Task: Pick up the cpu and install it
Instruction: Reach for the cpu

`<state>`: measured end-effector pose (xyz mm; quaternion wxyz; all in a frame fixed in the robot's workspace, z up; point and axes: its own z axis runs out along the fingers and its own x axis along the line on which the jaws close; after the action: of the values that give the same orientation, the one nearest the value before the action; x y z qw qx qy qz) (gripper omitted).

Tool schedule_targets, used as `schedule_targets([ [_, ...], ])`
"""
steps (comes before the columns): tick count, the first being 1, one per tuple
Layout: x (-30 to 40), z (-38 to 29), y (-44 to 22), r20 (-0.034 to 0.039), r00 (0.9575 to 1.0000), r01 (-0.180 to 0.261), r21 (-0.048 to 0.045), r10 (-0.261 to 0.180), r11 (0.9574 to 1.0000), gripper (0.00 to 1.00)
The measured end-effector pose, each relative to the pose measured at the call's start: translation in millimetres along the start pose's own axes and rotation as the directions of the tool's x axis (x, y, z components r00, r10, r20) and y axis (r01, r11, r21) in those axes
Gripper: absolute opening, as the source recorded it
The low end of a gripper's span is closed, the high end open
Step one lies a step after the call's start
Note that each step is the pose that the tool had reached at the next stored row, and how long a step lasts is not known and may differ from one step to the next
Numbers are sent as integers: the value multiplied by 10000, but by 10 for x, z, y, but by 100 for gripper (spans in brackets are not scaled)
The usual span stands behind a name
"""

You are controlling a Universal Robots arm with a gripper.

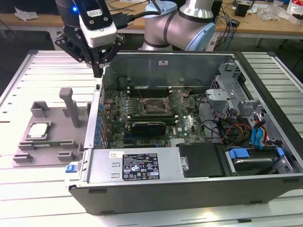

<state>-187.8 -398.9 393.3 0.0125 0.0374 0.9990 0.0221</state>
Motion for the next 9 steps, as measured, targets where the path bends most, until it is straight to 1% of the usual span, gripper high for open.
schedule_targets([
  [2, 44, -1, -3, -1, 10000, 0, 0, 0, 10000, 11],
  [8, 123, -3, -9, -1, 10000, 0, 0, 0, 10000, 11],
  [9, 146, -4, -11, -1, 10000, 0, 0, 0, 10000, 11],
])
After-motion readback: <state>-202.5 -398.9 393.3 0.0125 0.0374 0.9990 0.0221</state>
